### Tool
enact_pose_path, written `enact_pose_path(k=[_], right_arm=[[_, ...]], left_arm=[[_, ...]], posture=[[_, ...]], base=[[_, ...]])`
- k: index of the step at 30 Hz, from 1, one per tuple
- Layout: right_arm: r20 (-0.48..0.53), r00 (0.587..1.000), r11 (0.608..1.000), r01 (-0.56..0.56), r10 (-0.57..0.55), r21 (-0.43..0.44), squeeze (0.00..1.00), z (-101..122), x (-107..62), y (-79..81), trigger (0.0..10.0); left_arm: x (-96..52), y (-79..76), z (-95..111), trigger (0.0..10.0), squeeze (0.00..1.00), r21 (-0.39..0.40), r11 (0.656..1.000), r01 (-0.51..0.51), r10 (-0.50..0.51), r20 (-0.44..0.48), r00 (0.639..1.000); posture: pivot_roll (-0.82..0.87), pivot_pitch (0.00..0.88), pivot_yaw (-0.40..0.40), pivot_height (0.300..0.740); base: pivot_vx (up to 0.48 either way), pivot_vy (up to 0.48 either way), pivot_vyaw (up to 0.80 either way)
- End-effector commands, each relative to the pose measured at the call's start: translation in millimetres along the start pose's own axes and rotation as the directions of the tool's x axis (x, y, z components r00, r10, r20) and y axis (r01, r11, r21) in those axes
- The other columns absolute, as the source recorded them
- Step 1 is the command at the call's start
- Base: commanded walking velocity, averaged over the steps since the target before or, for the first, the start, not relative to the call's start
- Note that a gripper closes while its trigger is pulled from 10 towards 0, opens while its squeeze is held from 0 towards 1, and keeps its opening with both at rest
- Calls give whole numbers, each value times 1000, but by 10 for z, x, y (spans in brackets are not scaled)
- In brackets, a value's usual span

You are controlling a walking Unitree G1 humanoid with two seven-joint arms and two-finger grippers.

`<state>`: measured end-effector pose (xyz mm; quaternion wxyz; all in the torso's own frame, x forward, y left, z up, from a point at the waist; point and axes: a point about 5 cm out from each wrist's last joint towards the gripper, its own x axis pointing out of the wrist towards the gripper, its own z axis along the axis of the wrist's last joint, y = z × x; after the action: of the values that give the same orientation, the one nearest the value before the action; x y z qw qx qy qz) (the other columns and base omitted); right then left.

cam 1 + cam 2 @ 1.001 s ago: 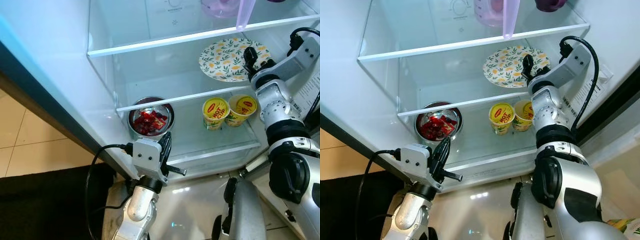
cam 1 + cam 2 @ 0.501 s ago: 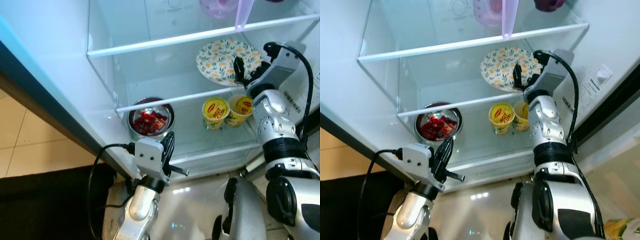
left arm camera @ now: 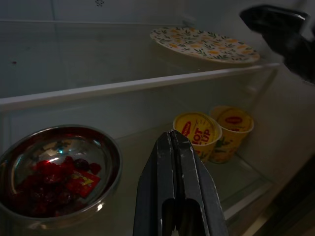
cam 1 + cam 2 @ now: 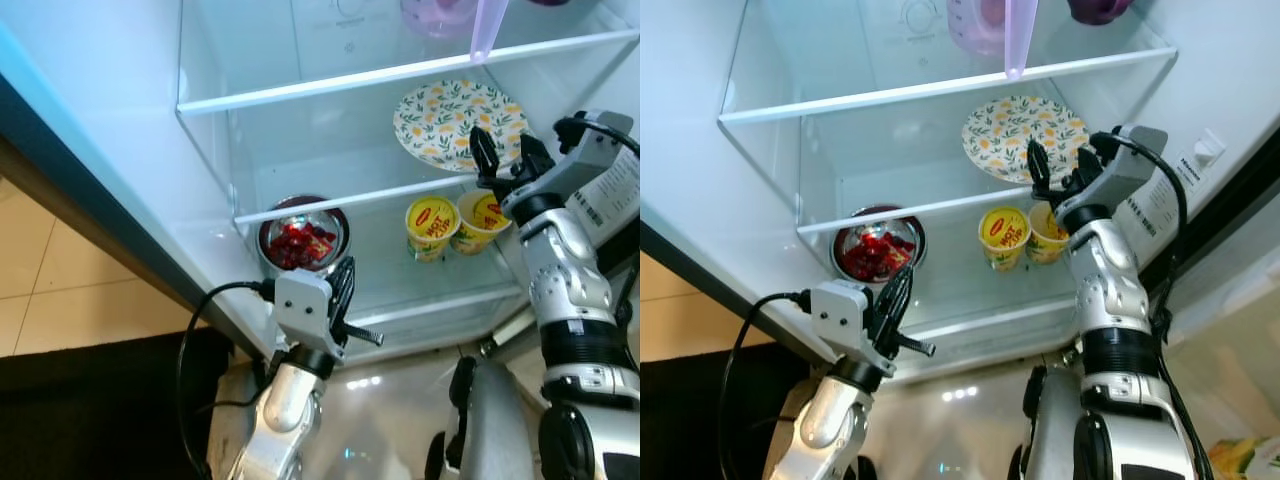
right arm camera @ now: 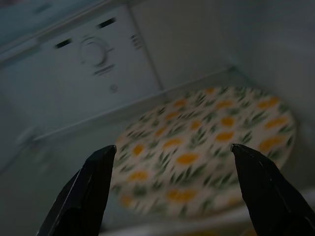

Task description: Restocking fridge

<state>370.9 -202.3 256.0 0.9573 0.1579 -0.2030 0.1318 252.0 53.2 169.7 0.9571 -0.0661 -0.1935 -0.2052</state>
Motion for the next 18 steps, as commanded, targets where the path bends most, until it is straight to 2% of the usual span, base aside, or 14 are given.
enact_pose_path(k=[1,9,13,16,18], right_arm=[[-14,999,999,-40,40,18,0,-27,-72,6,10000],[-19,992,991,-127,128,35,0,-61,-181,96,10000],[-78,970,973,-224,228,58,0,-178,-308,167,10000],[-101,964,968,-241,247,66,0,-233,-347,172,10000],[-132,953,961,-265,274,81,0,-321,-438,176,10000]], left_arm=[[15,-80,-16,10000,0,-58,998,-19,19,10,1000],[-5,-18,-33,10000,0,-37,999,-22,23,8,1000],[4,20,-38,10000,0,-23,999,-25,26,16,1000],[-1,34,-45,10000,0,-19,999,-27,28,16,999],[-28,46,-58,10000,0,-14,1000,-25,26,12,1000]], posture=[[17,274,70,391],[29,249,75,391],[32,232,64,391],[30,226,60,391],[26,218,61,391]], base=[[0,0,0],[0,0,0],[0,0,0],[0,0,0],[0,0,0]])
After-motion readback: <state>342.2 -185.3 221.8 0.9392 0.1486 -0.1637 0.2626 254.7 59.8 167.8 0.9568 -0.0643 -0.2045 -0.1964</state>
